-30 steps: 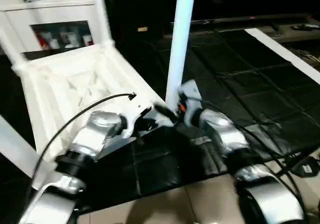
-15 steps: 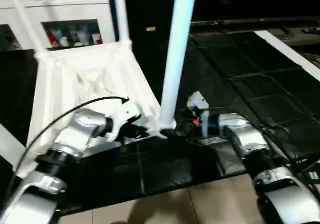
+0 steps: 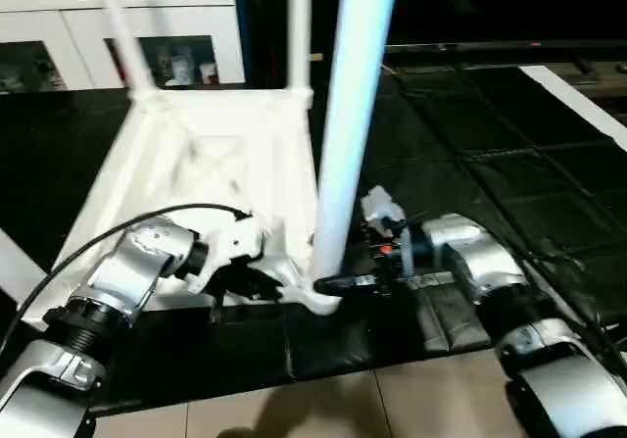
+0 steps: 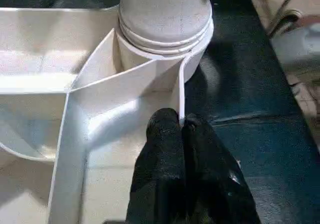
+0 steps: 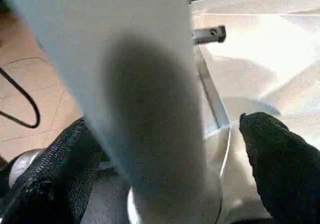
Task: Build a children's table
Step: Rotate leg to tighten
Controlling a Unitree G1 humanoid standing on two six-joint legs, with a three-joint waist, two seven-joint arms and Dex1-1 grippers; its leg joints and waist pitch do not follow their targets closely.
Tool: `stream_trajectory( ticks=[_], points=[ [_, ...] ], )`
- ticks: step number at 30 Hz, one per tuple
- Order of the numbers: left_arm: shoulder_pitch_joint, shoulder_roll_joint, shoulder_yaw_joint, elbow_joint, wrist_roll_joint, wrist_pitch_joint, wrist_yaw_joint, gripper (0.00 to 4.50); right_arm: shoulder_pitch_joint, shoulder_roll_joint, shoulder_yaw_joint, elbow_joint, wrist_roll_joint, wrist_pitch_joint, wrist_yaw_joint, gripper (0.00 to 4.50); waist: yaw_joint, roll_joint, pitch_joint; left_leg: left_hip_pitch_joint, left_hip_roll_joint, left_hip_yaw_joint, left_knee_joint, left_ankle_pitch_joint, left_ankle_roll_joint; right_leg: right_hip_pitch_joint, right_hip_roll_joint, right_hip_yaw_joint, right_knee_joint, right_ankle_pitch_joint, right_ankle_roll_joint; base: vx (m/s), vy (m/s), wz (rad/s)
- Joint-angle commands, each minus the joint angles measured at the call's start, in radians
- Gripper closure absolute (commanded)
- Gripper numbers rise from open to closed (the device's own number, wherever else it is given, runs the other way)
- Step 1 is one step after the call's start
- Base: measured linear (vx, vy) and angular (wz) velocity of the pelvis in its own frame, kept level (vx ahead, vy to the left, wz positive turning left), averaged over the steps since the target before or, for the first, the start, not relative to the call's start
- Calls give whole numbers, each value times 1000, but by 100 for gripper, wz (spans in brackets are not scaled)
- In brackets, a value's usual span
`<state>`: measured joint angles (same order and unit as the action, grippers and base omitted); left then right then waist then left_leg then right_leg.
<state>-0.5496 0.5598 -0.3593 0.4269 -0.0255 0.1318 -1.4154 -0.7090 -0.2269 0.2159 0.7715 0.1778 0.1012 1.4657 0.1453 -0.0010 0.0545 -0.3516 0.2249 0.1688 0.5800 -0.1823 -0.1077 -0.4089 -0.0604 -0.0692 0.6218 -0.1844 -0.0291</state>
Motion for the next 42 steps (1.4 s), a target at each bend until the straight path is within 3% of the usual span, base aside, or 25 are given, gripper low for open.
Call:
stream_trajectory(
  ticks=[1, 12, 18, 24, 26, 27, 30, 33, 34, 35, 36, 39, 42],
  points=[
    [5, -13, -38, -42, -8, -23, -55, 450, -20, 0, 15, 14, 2, 12, 43, 39, -10, 5, -71, 4, 12, 7, -61, -166, 29, 55, -70, 47, -64, -147, -223, 0, 0, 0],
    [11, -2, -45, -43, -4, -33, -63, 450, -31, 4, 36, 15, 6, 33, 117, 116, -11, 0, -70, 4, 12, 7, -61, -167, 27, 54, -71, 47, -67, -185, -207, 0, 0, 0],
    [11, -2, -42, -40, -3, -26, -59, 450, -33, 3, 37, 20, 7, 37, 133, 168, -11, 2, -70, 4, 11, 7, -59, -164, 29, 54, -71, 47, -66, -185, -208, 0, 0, 0],
    [7, -7, -30, -22, 6, -11, -23, 450, -22, 17, 15, 7, 17, 33, 90, 209, -11, 2, -71, 5, 12, 7, -59, -162, 28, 53, -71, 48, -65, -176, -209, 0, 0, 0],
    [4, -33, -2, -12, 1, 37, 44, 450, -19, 40, -14, 26, 2, 15, -38, 218, -13, 1, -68, 4, 11, 8, -60, -170, 23, 53, -71, 48, -66, -194, -205, 0, 0, 0],
    [3, -43, 8, -8, -3, 51, 65, 450, -18, 47, -22, 33, -5, 8, -80, 220, -16, 0, -64, 3, 8, 5, -62, -191, 5, 53, -73, 48, -72, -252, -189, 0, 0, 0],
    [-4, -88, 48, 3, -4, 101, 176, 450, 0, 77, -55, 36, -16, 10, -229, 236, -22, -1, -62, 5, 7, 5, -63, -213, -2, 52, -74, 49, -80, -329, -162, 0, 0, 0],
    [-6, -157, 101, 5, -11, 173, 325, 450, 34, 122, -94, 19, -23, 44, -415, 239, -43, -4, -59, 0, 2, 2, -66, -213, -17, 54, -72, 47, -87, -374, -136, 0, 0, 0],
    [-6, -172, 111, 2, -15, 191, 351, 450, 38, 132, -102, 20, -27, 49, -458, 241, -45, -4, -61, 1, 1, 0, -65, -212, -18, 54, -74, 46, -87, -381, -135, 0, 0, 0],
    [-7, -192, 124, 1, -17, 210, 387, 450, 37, 147, -113, 28, -31, 53, -520, 241, -56, -7, -61, -7, -1, 0, -66, -195, -15, 59, -74, 46, -86, -373, -132, 0, 0, 0],
    [-12, -217, 139, 3, -17, 232, 436, 450, 32, 165, -126, 43, -38, 56, -599, 243, -61, -1, -63, -7, -2, -2, -65, -190, -12, 59, -73, 45, -87, -368, -130, 0, 0, 0],
    [-28, -271, 163, 16, -3, 261, 546, 450, 12, 204, -149, 82, -54, 55, -756, 243, -76, -5, -66, -4, -6, 1, -60, -187, -5, 56, -68, 45, -86, -326, -149, 0, 0, 0],
    [-64, -373, 188, 35, 3, 289, 686, 450, -34, 263, -178, 147, -66, 36, -948, 244, -80, -2, -65, -2, -6, 4, -58, -179, 2, 52, -66, 45, -89, -314, -159, 0, 0, 0]
  ],
)
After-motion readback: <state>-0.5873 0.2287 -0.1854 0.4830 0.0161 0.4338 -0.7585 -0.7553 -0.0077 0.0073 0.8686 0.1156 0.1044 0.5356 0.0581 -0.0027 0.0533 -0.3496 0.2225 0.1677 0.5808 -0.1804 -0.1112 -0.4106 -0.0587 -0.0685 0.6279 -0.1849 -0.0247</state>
